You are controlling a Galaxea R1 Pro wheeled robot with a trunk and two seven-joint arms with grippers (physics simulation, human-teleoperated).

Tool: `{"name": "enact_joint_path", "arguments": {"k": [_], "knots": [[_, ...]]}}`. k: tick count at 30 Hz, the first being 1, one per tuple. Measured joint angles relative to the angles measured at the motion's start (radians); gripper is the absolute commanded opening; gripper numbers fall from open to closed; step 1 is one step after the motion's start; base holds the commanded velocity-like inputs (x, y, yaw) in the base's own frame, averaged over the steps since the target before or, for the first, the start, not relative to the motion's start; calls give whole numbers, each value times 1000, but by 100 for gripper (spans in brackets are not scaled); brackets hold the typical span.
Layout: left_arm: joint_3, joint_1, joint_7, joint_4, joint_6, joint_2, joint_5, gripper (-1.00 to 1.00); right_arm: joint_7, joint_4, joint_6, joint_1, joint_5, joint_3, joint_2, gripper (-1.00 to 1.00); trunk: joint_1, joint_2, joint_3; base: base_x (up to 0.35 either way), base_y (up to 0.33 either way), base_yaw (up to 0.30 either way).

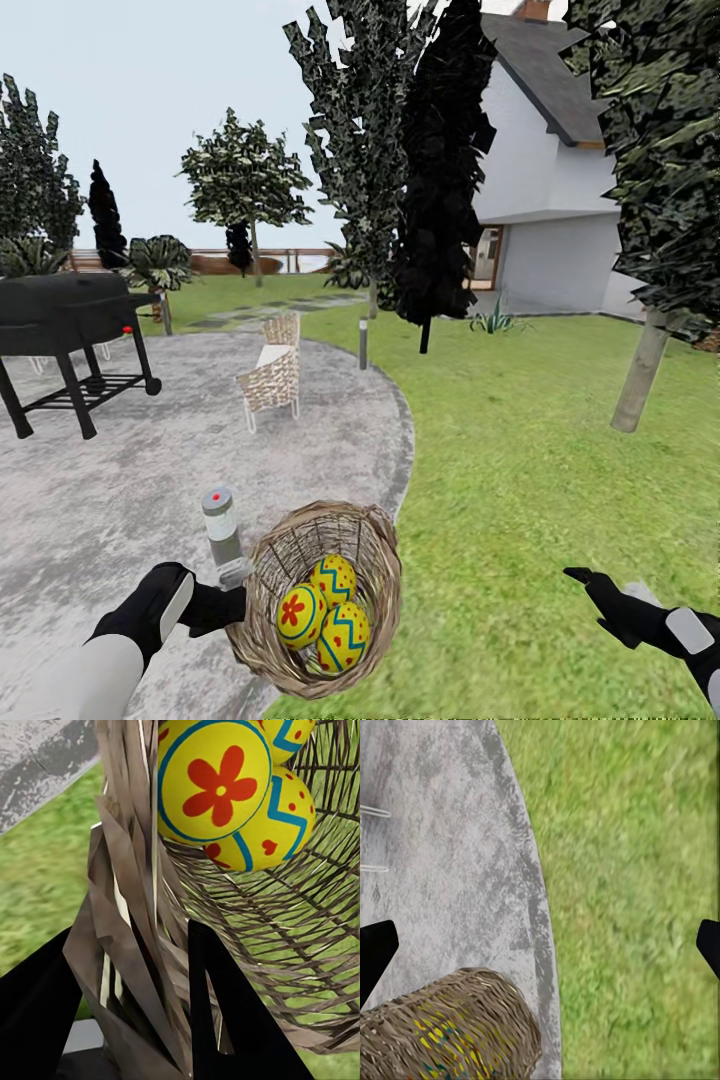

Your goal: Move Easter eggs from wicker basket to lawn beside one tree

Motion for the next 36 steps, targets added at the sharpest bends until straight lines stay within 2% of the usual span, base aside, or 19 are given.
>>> {"name": "enact_joint_path", "arguments": {"k": [26, 30, 36], "knots": [[5, 0, 9, 0, -3, -8, -5, -100, -1, 15, -4, 0, -8, 0, 7, 100, 0, 0, -41, 0, 0, -108], [6, 0, 6, -1, -42, -8, -4, -100, -2, 15, -5, 0, -8, 0, 9, 100, -1, 0, -45, 199, 0, -24], [4, 0, 3, 0, -54, -8, -5, -100, -1, 15, -4, 0, -8, 0, 11, 100, -1, 0, -45, 326, 0, -202]]}}
